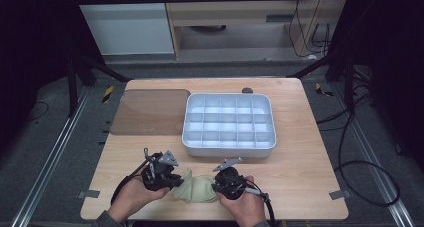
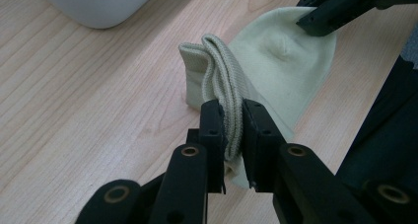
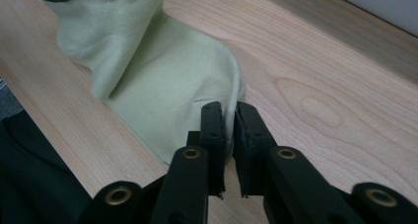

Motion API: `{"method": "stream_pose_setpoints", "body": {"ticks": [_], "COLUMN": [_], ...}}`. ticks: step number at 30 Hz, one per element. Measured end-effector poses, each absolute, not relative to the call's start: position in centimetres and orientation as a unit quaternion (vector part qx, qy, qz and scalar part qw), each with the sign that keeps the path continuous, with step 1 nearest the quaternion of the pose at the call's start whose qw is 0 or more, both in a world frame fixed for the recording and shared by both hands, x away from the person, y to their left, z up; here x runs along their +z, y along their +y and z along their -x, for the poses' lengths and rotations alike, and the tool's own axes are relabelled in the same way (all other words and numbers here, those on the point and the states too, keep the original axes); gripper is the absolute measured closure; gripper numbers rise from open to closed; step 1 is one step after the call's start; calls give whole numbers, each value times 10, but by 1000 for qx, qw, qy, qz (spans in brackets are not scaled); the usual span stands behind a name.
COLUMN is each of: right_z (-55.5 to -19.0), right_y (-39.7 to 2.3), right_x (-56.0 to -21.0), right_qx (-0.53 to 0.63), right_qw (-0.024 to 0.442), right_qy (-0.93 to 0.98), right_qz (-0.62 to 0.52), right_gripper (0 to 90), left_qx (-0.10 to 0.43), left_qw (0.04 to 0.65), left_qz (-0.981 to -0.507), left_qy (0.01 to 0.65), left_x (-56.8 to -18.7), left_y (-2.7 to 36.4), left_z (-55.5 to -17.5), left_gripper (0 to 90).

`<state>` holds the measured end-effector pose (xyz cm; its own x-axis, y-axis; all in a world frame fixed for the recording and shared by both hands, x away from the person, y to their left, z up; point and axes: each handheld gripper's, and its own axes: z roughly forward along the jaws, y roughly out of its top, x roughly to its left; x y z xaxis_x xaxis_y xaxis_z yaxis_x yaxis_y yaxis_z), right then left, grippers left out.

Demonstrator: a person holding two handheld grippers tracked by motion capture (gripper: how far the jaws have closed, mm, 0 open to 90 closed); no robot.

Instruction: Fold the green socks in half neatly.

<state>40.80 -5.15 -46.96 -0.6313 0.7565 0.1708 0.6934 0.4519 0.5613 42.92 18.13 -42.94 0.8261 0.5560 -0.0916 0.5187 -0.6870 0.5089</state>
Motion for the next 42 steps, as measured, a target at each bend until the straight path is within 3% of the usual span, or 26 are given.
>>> {"method": "stream_pose_setpoints", "body": {"ticks": [1, 6, 13, 23, 28, 34, 42], "right_z": [-408, -407, -404, -402, -400, -402, -406], "right_y": [-52, -53, -61, -56, -47, -37, -26], "right_x": [-470, -471, -475, -477, -478, -479, -478], "right_qx": [304, 300, 291, 292, 295, 303, 306], "right_qw": [52, 45, 33, 22, 26, 25, 35], "right_qy": [850, 856, 855, 857, 860, 853, 850], "right_qz": [-426, -418, -428, -424, -416, -425, -426], "right_gripper": [824, 661, 600, 761, 755, 842, 870], "left_qx": [35, 36, 37, 41, 40, 39, 36], "left_qw": [266, 263, 260, 259, 257, 243, 238], "left_qz": [-918, -920, -921, -917, -915, -917, -918], "left_qy": [293, 289, 289, 300, 310, 315, 316], "left_x": [-429, -429, -431, -432, -431, -428, -419], "left_y": [181, 179, 179, 186, 192, 198, 203], "left_z": [-429, -429, -431, -441, -453, -457, -455], "left_gripper": [796, 796, 796, 796, 796, 794, 791]}}
